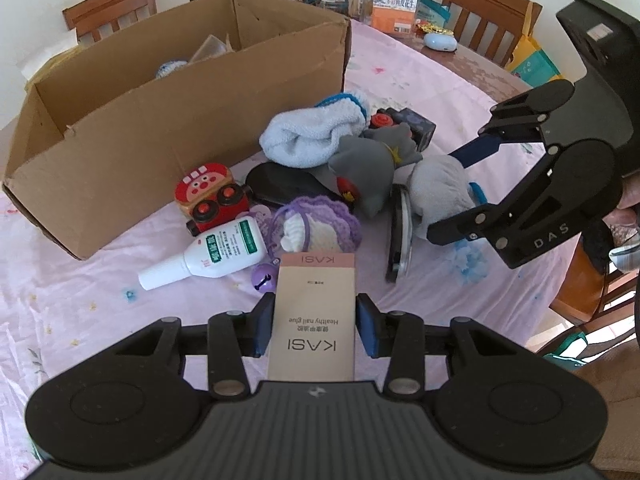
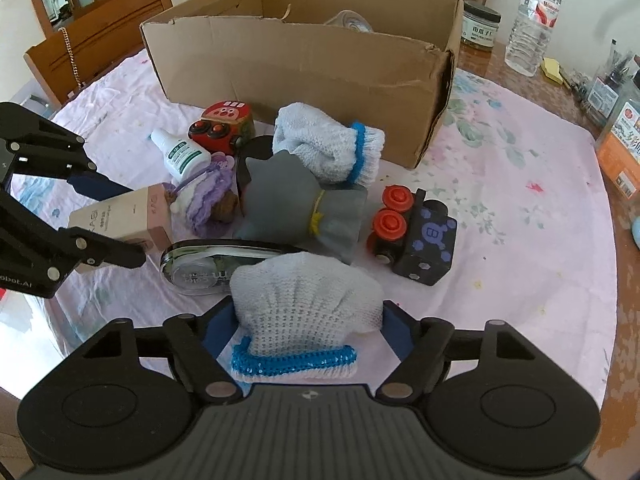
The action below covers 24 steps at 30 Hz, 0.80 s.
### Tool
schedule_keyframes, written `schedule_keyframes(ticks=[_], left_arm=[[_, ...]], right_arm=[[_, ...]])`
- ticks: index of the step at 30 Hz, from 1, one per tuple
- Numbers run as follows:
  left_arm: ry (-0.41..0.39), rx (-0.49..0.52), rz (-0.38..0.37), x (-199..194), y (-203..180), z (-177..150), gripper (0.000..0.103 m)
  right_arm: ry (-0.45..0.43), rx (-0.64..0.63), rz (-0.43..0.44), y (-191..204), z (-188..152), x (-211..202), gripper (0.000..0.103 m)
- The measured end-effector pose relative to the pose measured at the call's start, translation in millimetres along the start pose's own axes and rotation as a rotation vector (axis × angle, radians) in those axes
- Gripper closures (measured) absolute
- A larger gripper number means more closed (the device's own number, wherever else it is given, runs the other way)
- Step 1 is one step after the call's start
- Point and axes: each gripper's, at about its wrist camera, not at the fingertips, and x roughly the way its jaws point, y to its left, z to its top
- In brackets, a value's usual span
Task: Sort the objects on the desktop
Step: 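Grasp the KASI box with the left tool while the right tool grasps the white knit glove, then carry the KASI box and knit glove up over the cardboard box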
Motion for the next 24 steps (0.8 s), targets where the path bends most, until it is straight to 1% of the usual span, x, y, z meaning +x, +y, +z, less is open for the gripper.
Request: schedule_keyframes(ticks=[12,24], left_arm=[[-0.045,-0.005,0.040,-19.8,-5.6,4.4,0.061],[-0.100,-0.022,0.071,-42.5,-4.8,13.8,0.061]], right_arm=[[-0.025,-0.064,-0.017,1.6,4.1,-29.5,0.026],[-0.066,-0.124,-0.023,7.2,18.9,-53.2,0.026]])
